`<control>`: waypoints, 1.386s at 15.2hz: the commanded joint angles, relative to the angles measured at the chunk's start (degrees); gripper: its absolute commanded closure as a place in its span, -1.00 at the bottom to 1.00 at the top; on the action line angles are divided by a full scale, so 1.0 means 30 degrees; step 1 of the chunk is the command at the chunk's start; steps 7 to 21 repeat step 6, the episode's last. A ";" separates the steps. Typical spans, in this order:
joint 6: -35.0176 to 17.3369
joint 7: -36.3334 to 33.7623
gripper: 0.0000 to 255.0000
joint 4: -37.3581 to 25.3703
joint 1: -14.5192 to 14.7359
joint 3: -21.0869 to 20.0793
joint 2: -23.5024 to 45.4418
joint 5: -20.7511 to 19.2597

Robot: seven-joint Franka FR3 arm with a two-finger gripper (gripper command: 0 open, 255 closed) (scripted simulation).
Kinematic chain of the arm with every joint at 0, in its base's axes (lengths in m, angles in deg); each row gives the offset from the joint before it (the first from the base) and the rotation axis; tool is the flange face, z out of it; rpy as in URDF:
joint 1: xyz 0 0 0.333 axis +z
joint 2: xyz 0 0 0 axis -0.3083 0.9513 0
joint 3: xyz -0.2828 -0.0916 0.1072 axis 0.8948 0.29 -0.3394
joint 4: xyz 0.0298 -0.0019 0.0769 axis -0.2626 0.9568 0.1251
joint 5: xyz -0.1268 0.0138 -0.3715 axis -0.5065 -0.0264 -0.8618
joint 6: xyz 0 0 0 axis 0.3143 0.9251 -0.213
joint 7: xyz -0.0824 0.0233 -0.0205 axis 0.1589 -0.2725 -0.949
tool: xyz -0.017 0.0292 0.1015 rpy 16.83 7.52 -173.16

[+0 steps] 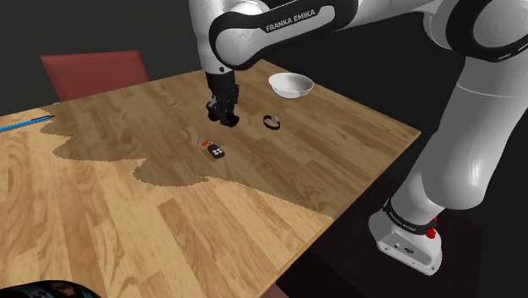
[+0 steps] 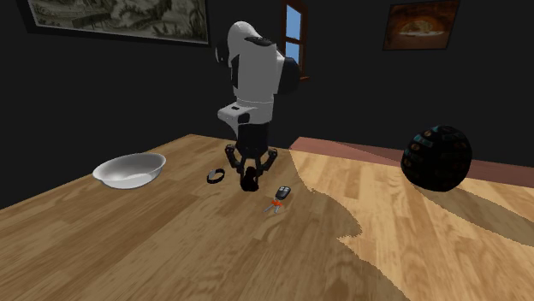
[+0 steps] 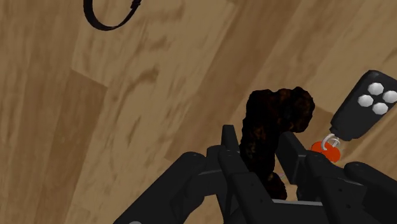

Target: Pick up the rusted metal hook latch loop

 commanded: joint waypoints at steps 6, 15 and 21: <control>0.1278 0.0175 1.00 -0.1072 0.0014 -0.0036 -0.0221 0.0132; 0.1278 0.0175 1.00 -0.1072 0.0014 -0.0036 -0.0221 0.0132; 0.1278 0.0175 1.00 -0.1072 0.0014 -0.0036 -0.0221 0.0132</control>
